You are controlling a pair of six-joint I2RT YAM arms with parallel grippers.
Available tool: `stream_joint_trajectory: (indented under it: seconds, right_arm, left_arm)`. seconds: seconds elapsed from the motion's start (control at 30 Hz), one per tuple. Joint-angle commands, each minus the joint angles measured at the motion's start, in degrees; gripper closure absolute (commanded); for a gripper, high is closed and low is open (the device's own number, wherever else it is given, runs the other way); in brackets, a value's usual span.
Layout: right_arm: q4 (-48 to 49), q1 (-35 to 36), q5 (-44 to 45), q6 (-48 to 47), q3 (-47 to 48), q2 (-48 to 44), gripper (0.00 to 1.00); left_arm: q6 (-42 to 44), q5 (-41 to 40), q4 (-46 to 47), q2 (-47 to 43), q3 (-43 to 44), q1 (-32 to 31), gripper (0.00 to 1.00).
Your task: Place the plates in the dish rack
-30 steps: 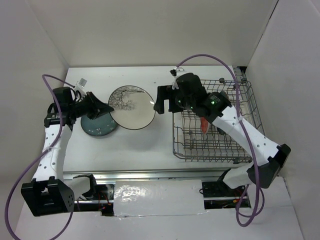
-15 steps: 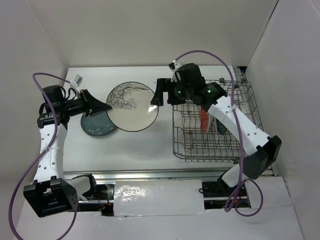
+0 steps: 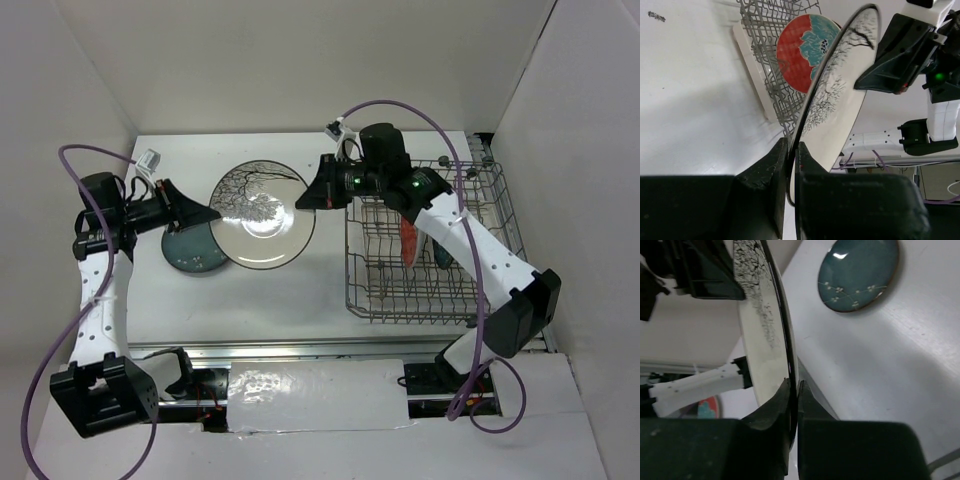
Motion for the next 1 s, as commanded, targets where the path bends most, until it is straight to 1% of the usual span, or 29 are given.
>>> stream_joint_trajectory:
  seconds: [0.0,0.07,0.1,0.13,0.17,0.2,0.23,0.27,0.3,0.33,0.37,0.4,0.43,0.53,0.57,0.67,0.73,0.77,0.87,0.97]
  right_arm:
    - [5.2,0.8,-3.8,-0.4,-1.0,-3.5,1.00]
    - [5.0,0.7,-3.0,-0.3,-0.8,-4.4,1.00]
    - [4.8,0.8,-2.0,-0.1,-0.8,-5.8,1.00]
    - [4.4,1.0,-0.7,0.0,-0.7,-6.6,1.00]
    - [3.2,1.0,4.3,0.4,-0.6,-8.3,1.00]
    - [2.5,1.1,6.9,0.6,-0.2,-9.3,1.00]
    - [1.7,1.2,10.3,1.2,-0.1,-10.3,1.00]
    - [-0.1,1.4,17.7,1.4,0.0,-12.2,1.00]
    - [-1.1,1.7,22.0,2.5,0.5,-13.3,1.00]
    - [-3.1,2.0,26.5,3.2,0.7,-14.3,1.00]
    - [-4.0,2.3,36.5,3.5,0.8,-16.3,1.00]
    - [-5.3,2.8,41.7,3.8,1.6,-17.2,1.00]
    - [-8.6,4.6,53.6,3.9,2.3,-18.0,1.00]
    - [-15.3,8.6,70.5,4.6,5.0,-17.6,1.00]
    - [-16.6,9.4,79.4,4.8,5.1,-17.4,1.00]
    - [-21.7,10.7,89.4,5.8,5.5,-15.1,1.00]
    - [-23.7,12.3,93.6,5.8,4.8,-13.7,1.00]
    - [-26.4,12.9,98.8,7.1,4.6,-12.6,1.00]
    - [-27.7,13.4,101.4,8.3,4.8,-11.3,1.00]
    - [-28.0,13.4,101.7,7.7,3.7,-10.6,1.00]
  left_arm:
    - [-3.0,5.4,3.4,-2.2,0.9,-0.3,1.00]
    - [-2.2,4.9,2.9,-2.3,1.4,-0.2,1.00]
    - [-1.7,4.5,1.4,-2.0,2.4,-0.1,0.98]
    - [0.0,4.1,-0.5,-0.6,3.5,0.2,0.84]
    - [0.9,2.8,-2.5,-0.1,5.4,0.2,0.47]
    - [1.6,2.2,-5.2,0.6,6.1,0.5,0.29]
    - [2.6,0.6,-6.2,1.2,6.6,0.5,0.16]
    - [2.9,-1.0,-7.3,1.4,7.5,0.9,0.03]
    - [3.1,-2.6,-9.2,1.4,7.7,1.2,0.02]
    - [2.9,-7.4,-10.6,1.3,8.0,1.6,0.01]
    - [2.5,-10.5,-12.0,1.3,8.5,1.9,0.01]
    - [1.8,-13.5,-13.3,1.1,8.6,2.4,0.01]
    - [1.6,-17.9,-15.1,1.0,8.3,2.6,0.01]
    - [1.6,-19.9,-15.7,0.6,7.3,3.3,0.01]
    - [1.5,-19.8,-15.5,0.6,7.2,3.4,0.01]
    - [1.3,-18.9,-14.7,1.3,6.5,3.4,0.01]
    - [1.2,-19.1,-14.8,1.5,6.0,3.4,0.01]
    - [1.3,-19.4,-14.7,1.8,5.8,3.4,0.01]
    - [1.8,-19.7,-15.0,2.0,5.8,3.4,0.01]
    - [2.1,-20.4,-15.1,2.1,5.8,3.4,0.01]
